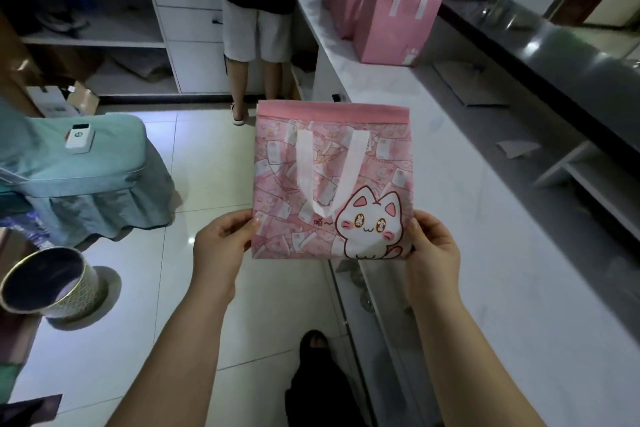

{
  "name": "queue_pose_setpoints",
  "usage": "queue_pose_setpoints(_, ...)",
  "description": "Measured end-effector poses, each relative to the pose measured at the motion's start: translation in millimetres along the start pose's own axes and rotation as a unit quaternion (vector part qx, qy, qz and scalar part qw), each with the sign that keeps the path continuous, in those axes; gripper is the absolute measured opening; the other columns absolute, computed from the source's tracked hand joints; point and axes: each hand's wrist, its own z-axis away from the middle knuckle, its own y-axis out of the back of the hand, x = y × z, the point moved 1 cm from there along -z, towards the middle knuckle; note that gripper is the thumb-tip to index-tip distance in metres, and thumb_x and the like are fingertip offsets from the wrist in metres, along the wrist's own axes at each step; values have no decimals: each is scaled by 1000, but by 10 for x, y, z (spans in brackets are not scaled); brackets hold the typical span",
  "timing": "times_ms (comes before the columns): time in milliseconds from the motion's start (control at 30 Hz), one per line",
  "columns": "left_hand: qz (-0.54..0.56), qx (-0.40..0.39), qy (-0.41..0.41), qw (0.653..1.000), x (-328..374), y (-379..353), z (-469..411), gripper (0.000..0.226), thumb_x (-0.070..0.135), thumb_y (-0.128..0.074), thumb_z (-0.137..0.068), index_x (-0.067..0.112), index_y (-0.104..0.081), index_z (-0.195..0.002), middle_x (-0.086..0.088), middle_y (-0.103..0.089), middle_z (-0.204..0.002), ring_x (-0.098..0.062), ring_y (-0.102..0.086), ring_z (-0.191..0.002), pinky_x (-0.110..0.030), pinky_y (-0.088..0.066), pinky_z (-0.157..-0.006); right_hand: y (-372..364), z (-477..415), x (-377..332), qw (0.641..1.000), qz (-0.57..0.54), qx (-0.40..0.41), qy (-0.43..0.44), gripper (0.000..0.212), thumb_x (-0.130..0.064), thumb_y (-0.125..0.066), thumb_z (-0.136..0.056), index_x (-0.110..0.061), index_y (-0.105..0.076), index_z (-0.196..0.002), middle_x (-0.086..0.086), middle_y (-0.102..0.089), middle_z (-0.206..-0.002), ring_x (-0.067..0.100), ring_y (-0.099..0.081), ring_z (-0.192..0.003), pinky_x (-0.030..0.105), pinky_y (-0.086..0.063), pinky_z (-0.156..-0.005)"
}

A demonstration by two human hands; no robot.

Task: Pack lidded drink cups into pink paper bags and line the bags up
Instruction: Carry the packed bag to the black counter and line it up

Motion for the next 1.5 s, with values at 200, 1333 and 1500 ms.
queue_pose_setpoints(200, 26, 13, -30, 999, 338, -311, -703, 16, 7, -71, -86, 11, -73, -101, -7, -74, -99, -25, -69, -96, -39, -55, -86, -554, -856, -22, 1000, -9, -26, 4, 11, 1, -56, -93, -6, -65, -94, 11, -71, -90, 22, -67, -80, 28, -57, -63)
queue_pose_setpoints(1333, 23, -54, -100, 993, 2421, -1863, -6252, 14, 8, -73, -85, 17, -74, -95, -5, -75, -94, -17, -70, -82, -24, -56, -67, -4270, -5146, 57, 996, -40, 6, 76, 20, -2, -55, -95, -16, -67, -88, 8, -70, -92, 23, -64, -83, 40, -52, -72)
queue_pose_setpoints(1500, 19, -92, -128, 987, 2866, -2331, -7018, 15, 9, -72, -86, 14, -73, -100, 4, -72, -76, -6, -66, -62, -15, -50, -52, -4721, -5643, -155, 990, -70, 39, 118, 20, -2, -55, -95, -16, -68, -88, 5, -72, -91, 21, -67, -85, 32, -57, -65)
